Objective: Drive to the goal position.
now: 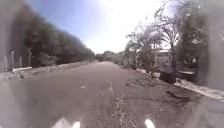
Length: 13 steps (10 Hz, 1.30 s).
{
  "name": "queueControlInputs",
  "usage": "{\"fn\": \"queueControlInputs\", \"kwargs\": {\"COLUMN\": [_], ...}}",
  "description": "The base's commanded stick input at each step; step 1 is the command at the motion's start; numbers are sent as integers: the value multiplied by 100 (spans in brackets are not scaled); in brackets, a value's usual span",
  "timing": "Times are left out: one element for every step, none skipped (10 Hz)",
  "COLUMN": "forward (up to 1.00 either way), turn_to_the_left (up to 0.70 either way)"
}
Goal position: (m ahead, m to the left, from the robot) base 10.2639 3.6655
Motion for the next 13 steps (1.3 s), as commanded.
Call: {"fn": "queueControlInputs", "kwargs": {"forward": [50, 50, 50, 50, 50, 50, 50, 50, 50, 50, 50, 50, 50], "turn_to_the_left": [0, 0, -11, -31, 0, 0, 0, 0, 0, 0, 0, 0, 0]}}
